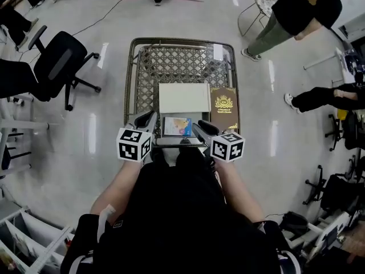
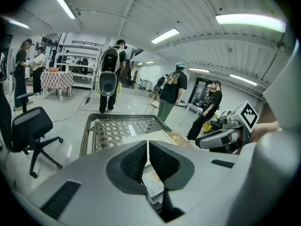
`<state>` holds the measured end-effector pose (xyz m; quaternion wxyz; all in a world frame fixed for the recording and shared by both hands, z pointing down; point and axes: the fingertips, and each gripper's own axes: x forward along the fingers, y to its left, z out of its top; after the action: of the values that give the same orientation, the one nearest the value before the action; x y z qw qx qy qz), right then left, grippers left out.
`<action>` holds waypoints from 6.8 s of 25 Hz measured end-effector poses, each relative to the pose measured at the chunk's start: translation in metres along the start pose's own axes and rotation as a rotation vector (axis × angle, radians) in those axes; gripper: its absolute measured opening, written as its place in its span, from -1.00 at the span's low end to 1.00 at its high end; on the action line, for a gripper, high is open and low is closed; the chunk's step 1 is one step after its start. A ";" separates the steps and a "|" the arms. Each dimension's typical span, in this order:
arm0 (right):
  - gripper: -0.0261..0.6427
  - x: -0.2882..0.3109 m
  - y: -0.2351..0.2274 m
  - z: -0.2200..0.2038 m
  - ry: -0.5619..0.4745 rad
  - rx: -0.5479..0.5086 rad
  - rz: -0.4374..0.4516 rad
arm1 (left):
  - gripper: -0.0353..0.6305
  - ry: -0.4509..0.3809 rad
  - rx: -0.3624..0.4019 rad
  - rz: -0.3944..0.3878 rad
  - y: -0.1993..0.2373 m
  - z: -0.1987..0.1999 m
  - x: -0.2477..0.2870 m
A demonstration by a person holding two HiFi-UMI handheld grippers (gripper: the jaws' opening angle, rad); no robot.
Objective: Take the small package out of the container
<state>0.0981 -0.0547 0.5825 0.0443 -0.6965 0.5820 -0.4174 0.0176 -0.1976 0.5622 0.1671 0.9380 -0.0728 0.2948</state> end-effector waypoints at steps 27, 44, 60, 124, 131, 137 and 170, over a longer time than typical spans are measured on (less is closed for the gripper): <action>0.13 0.082 -0.084 -0.112 0.422 -0.066 -0.159 | -0.70 0.207 -0.083 -0.053 -0.014 -0.116 0.072; 0.14 0.109 -0.105 -0.138 0.692 -0.164 -0.275 | -0.55 0.234 -0.177 0.024 -0.001 -0.137 0.045; -0.06 0.103 -0.066 -0.096 0.448 0.072 -0.105 | -0.55 0.178 -0.143 0.009 0.016 -0.123 0.018; -0.24 0.019 0.025 -0.009 0.046 0.034 0.327 | -0.59 0.149 0.094 0.136 -0.031 -0.089 0.024; -0.24 0.007 0.047 0.032 -0.043 -0.082 0.331 | -0.59 0.028 0.086 0.177 -0.016 -0.033 -0.028; -0.41 -0.024 0.052 0.064 -0.170 -0.086 0.291 | -0.60 -0.132 0.085 0.172 -0.008 0.024 -0.073; -0.90 -0.158 0.110 0.152 -0.578 -0.377 0.066 | -0.60 -0.431 0.084 0.316 0.092 0.102 -0.245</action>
<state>0.1130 -0.0204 0.3398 0.0912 -0.7627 0.6344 -0.0865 -0.1495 -0.3103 0.3666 0.0608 0.9622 -0.2399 0.1132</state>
